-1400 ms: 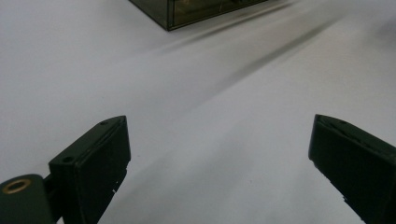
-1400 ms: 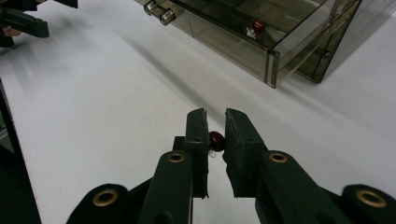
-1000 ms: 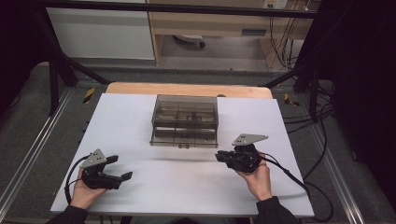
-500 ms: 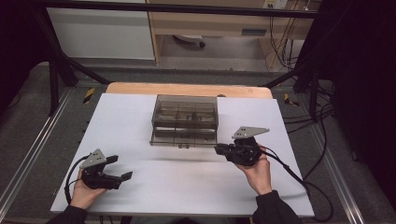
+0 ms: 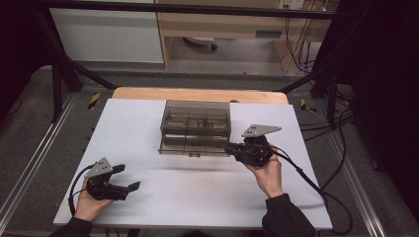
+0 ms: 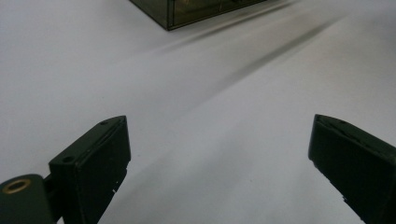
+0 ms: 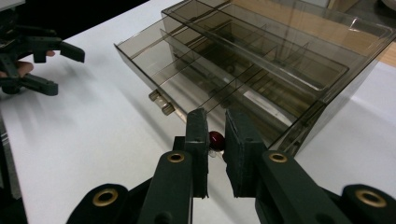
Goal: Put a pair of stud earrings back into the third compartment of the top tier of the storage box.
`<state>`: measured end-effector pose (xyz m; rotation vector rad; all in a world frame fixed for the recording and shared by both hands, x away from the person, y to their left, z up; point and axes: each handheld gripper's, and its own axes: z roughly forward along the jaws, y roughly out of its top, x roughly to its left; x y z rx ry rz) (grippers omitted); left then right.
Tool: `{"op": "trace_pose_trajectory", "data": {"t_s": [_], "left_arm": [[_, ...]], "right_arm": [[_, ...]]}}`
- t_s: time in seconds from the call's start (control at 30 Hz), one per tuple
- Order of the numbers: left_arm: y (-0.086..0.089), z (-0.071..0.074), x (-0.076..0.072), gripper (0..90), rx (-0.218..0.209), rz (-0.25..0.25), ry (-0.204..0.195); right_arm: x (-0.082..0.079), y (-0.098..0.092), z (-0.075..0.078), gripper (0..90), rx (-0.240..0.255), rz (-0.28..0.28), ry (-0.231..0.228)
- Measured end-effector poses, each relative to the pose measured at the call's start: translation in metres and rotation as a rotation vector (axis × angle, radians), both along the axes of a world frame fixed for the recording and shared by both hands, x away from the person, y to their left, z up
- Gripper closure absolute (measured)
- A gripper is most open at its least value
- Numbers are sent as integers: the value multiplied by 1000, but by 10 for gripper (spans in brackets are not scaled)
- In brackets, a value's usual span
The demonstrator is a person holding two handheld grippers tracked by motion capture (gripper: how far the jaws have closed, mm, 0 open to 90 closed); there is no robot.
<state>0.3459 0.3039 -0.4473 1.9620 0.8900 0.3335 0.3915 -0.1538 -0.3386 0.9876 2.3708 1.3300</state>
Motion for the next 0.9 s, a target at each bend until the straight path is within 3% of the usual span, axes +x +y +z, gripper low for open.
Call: {"op": "trace_pose_trajectory", "data": {"t_s": [0.4,0.9], "left_arm": [[0,0,0,59,1,-1,1],[0,0,0,59,1,-1,1]], "right_arm": [[21,13,-4,800,-17,-30,13],[41,28,-21,799,-38,-47,39]]}}
